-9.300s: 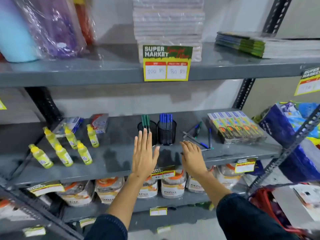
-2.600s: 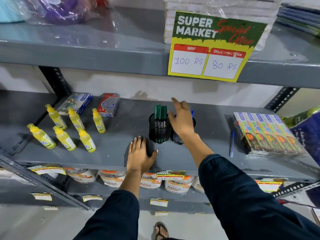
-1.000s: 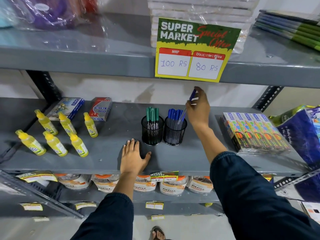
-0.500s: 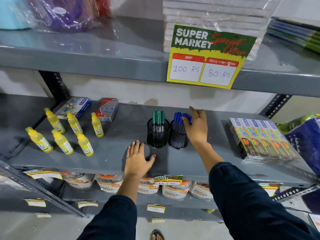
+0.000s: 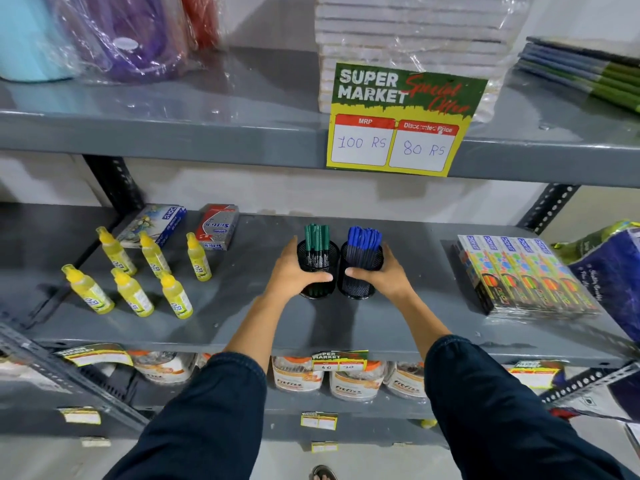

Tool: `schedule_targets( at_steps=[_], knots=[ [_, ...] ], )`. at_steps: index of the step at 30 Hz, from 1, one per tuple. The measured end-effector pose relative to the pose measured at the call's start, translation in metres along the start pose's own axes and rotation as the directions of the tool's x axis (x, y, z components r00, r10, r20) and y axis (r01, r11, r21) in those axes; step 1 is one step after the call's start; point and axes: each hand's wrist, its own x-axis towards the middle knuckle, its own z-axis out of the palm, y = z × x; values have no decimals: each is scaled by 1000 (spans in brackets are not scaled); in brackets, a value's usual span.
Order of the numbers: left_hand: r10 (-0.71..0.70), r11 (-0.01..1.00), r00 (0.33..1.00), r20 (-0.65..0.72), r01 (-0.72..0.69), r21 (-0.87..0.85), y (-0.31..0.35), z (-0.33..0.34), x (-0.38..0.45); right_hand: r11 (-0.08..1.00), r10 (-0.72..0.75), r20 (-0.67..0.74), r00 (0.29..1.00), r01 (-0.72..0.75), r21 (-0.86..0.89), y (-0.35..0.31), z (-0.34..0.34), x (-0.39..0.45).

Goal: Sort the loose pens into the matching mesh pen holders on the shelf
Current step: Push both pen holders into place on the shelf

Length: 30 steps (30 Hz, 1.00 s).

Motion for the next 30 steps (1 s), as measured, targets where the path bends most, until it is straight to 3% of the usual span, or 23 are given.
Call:
schedule_targets(
  at_steps=[3,11,30],
  knots=[
    [76,996,997,-10,-76,39,3,0,1,999,-34,-14,999,34,-16,3,-1,-3],
    [98,993,995,6,-98,62,2,-3,-19,995,-73,-58,996,69,-66,8,-3,-30],
    [46,991,998,37,-50,123,5,-2,-84,995,9,15,1000,-8,-96,17,-14,-95]
  ],
)
